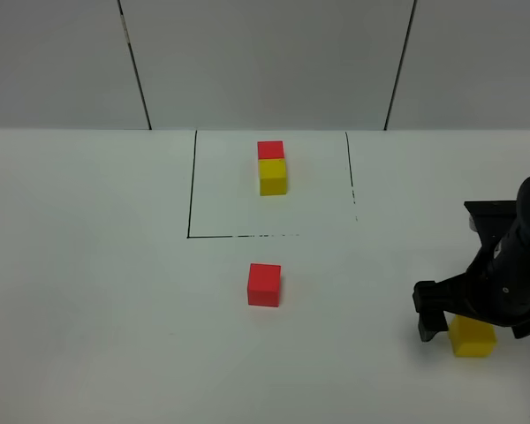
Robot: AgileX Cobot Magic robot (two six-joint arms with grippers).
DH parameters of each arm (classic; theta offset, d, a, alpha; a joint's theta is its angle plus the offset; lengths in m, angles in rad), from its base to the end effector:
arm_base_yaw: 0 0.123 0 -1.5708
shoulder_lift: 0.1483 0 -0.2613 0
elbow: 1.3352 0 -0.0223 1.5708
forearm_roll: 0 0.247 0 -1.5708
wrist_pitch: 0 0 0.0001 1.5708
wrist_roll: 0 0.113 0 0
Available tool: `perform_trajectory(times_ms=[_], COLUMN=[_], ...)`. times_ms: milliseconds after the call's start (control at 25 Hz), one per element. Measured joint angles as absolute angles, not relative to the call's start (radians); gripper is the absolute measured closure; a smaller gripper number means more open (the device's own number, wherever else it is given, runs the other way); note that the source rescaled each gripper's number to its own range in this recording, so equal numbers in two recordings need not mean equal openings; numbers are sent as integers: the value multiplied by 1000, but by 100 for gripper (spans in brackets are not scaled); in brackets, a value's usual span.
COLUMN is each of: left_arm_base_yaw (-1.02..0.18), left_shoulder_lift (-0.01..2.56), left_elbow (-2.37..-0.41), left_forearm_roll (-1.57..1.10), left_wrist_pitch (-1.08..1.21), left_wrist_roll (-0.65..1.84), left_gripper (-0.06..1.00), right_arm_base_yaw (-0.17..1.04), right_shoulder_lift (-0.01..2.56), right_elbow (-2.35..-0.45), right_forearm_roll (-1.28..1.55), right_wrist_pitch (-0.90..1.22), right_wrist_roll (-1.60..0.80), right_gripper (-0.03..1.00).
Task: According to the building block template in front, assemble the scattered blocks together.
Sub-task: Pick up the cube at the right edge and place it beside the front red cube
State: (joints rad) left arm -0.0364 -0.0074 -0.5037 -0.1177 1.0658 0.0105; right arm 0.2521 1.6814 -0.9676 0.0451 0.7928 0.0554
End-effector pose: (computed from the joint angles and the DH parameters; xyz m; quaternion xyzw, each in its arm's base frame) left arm 0.0328 -0.0128 0.2668 0.0227 0.8499 -0.0655 0.5224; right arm 0.2868 0.0776 0.1372 -0.0834 0.9935 0.0286 0.0721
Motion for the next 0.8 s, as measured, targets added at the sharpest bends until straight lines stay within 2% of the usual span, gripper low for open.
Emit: perform_trajectory(times_ms=[800], left_arm_base_yaw=[-36], left_shoulder_lift=[-7], left_elbow=[-504], left_forearm_roll=[-118], left_wrist_pitch=[1066], left_wrist_roll=[11], left_gripper=[57], right_arm_base_yaw=[194], right_shoulder_lift=[1845], right_elbow=[-956], right_forearm_roll=[86], right_wrist_pitch=[678], right_wrist_roll=[34], right_gripper=[-3])
